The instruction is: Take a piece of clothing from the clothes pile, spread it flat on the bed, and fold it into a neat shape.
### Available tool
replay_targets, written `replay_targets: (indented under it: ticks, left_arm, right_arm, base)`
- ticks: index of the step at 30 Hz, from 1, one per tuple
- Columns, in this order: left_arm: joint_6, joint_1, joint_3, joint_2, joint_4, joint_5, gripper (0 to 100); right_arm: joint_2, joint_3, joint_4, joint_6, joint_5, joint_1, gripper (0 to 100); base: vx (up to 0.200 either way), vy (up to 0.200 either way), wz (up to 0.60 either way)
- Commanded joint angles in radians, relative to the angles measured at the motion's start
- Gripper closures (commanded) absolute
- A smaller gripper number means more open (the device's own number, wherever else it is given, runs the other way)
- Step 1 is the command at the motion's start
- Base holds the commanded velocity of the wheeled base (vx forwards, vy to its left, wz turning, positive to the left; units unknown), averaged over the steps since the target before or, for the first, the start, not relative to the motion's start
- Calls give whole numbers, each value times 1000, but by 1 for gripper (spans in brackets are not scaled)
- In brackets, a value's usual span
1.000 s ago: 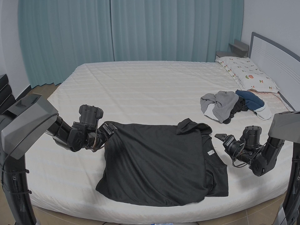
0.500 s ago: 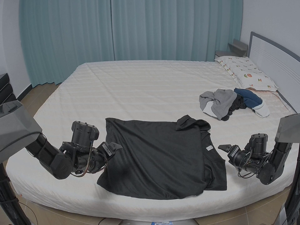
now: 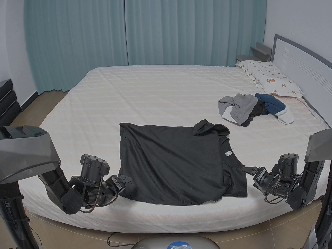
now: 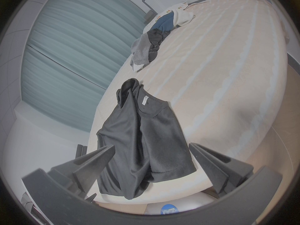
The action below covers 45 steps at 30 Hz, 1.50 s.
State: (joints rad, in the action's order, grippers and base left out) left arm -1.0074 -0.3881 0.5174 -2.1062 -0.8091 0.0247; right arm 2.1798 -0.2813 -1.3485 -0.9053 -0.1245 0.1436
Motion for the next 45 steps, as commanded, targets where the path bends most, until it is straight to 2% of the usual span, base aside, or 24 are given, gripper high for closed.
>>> replay_targets:
  ticks: [1,5,10,15,25,41,45]
  left_arm:
    - [0,9,3,-63,-12,26,0]
    - [-2,25,12,-98,-47,75,0]
    - [-3,49,16,-117,-102,77,0]
    - [-8,55,19,-121,-105,78,0]
    - [-37,80,95,-141,-99,75,0]
    - [-28,69,111,-169,-93,81,0]
    - [-16,64,108,-175,-94,106,0]
  right_arm:
    - [12,4,-3,-1,-1,1,0]
    - [14,7,-3,-1,-3,4,0]
    - [9,8,-4,-3,-1,8,0]
    - [11,7,-9,-4,-1,8,0]
    - [40,27,-107,-6,-1,8,0]
    - [37,25,-112,-7,-1,4,0]
    - [35,25,-113,-7,-1,5,0]
  base:
    - [0,0,0]
    - [0,0,0]
    - [0,0,0]
    - [0,0,0]
    - [0,0,0]
    - [0,0,0]
    - [0,0,0]
